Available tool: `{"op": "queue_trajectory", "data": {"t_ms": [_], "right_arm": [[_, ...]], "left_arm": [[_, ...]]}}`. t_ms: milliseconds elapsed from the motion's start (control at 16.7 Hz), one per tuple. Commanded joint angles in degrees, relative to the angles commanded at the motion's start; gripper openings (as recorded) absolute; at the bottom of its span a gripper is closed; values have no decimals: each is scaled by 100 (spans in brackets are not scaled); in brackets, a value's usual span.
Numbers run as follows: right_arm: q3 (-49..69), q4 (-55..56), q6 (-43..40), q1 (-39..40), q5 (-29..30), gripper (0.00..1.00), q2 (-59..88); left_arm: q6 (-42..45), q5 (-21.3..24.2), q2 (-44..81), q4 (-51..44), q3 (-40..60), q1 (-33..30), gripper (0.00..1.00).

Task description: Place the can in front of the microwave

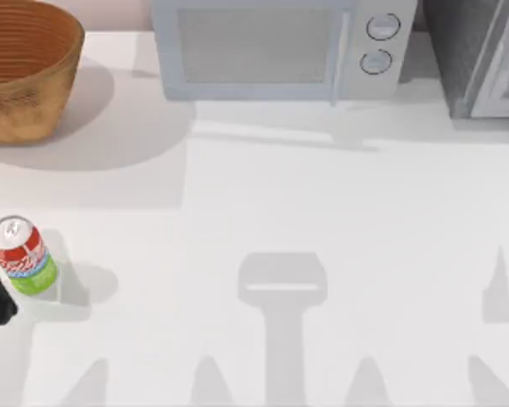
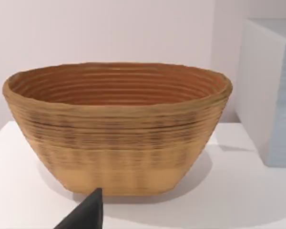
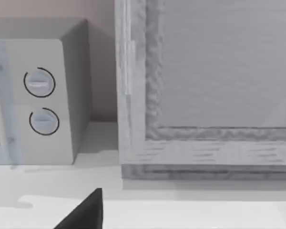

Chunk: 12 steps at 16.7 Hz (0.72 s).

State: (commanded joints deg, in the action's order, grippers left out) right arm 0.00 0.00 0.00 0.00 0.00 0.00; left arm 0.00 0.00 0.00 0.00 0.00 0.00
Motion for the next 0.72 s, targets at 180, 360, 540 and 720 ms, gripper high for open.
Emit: {"op": "queue_trajectory", "data": {"t_ms": [180,360,540,720], "right_arm": [[0,0,0,0,0,100,0],[0,0,0,0,0,100,0],[0,0,0,0,0,100,0],[0,0,0,0,0,100,0]], "left_arm": [[35,3,63,-57,62,-6,100],[323,15,611,-520,589,-44,100],[829,18,1701,-1333,1537,-95,100],[1474,7,3259,-2368,2717,-157,100]]}}
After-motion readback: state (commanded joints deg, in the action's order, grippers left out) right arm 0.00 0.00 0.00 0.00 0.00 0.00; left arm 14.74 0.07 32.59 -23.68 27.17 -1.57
